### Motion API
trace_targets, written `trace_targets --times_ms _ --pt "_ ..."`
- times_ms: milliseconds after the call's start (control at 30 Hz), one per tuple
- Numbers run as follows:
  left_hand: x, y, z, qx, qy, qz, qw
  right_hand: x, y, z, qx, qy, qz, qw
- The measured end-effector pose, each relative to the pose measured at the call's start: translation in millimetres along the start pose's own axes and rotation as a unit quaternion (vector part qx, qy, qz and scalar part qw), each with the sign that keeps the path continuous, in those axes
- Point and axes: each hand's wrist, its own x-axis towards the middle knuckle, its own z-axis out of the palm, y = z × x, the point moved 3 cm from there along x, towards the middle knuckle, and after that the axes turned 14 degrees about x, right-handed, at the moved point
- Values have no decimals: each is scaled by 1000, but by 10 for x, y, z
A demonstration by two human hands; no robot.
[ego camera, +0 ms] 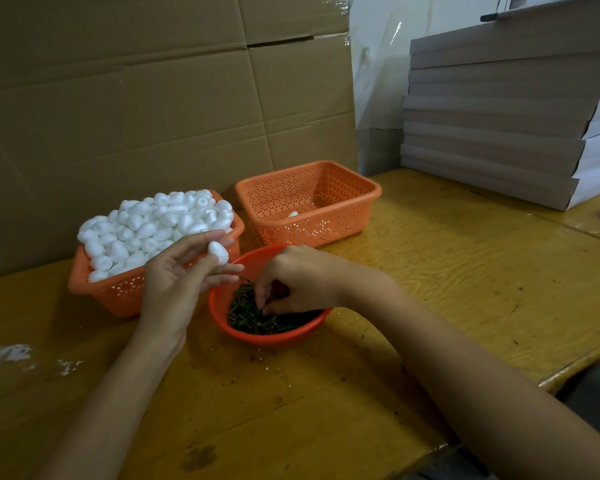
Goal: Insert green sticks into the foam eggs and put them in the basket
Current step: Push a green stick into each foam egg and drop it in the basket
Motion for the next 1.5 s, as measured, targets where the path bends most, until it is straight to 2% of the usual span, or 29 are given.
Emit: trace_targets --times_ms 300,1100,1500 --pt "-15 23 15 23 8 14 1000 -6 -7 -4 0 4 -1 1000" --pt "-12 28 7 -10 -2 -4 1000 0 -18 -8 -6 -6 1 1000" --pt "-26 63 12 -2 6 22 1000 3 -21 0 -9 -7 4 1000"
